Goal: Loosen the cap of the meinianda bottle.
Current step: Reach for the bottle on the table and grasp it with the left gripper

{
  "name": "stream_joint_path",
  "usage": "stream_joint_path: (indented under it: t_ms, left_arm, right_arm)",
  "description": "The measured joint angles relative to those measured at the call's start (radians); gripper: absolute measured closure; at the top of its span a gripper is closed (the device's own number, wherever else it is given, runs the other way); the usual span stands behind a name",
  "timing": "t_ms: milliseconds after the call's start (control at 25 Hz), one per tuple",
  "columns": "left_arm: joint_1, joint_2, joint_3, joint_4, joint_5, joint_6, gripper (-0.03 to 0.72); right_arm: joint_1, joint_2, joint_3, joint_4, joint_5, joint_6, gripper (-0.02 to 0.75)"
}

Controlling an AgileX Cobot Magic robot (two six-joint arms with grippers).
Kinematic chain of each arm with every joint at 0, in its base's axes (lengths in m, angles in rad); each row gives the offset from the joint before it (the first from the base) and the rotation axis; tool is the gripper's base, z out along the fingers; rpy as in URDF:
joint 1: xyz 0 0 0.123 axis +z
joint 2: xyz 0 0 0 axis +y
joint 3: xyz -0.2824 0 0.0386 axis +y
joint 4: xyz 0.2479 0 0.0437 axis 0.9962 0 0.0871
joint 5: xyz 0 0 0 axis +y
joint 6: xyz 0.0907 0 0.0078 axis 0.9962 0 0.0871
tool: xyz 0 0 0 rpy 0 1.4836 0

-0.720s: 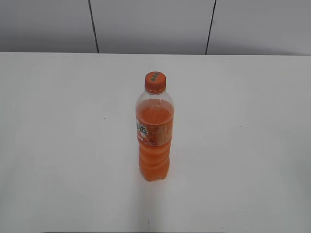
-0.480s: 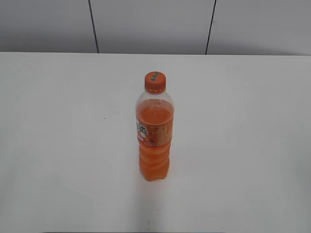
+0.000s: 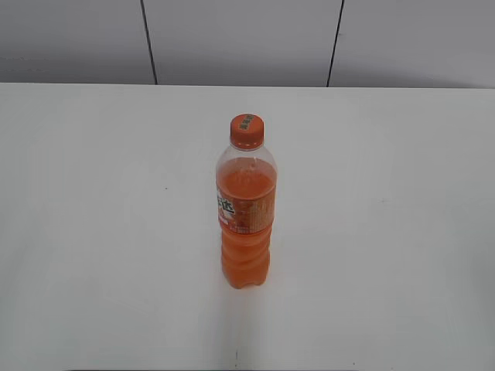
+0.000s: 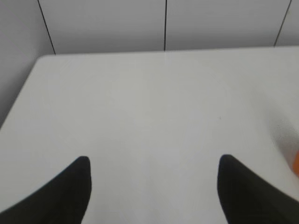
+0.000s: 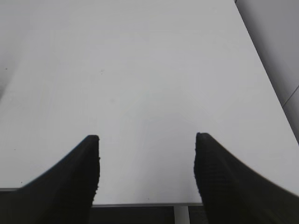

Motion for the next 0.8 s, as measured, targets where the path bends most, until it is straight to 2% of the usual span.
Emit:
stream_joint_path:
  t_ms: [240, 480, 600, 800]
  left_arm:
    - [0.000, 0.094, -0.002, 0.015, -0.219, 0.000, 0.179]
    - [0.000, 0.368, -0.002, 0.029, -0.422, 0.000, 0.179]
    - [0.000, 0.525, -0.002, 0.025, -0.581, 0.000, 0.179]
    - [0.000, 0.762, 0.043, -0.058, -0.960, 0.000, 0.179]
  right_arm:
    - [0.000, 0.000, 0.000, 0.000, 0.000, 0.000, 0.258]
    - [0.000, 0.000, 0.000, 0.007, 0.000, 0.000, 0.258]
    - [0.000, 0.000, 0.000, 0.007, 0.000, 0.000, 0.258]
    - [0.000, 0.000, 0.000, 0.007, 0.000, 0.001, 0.258]
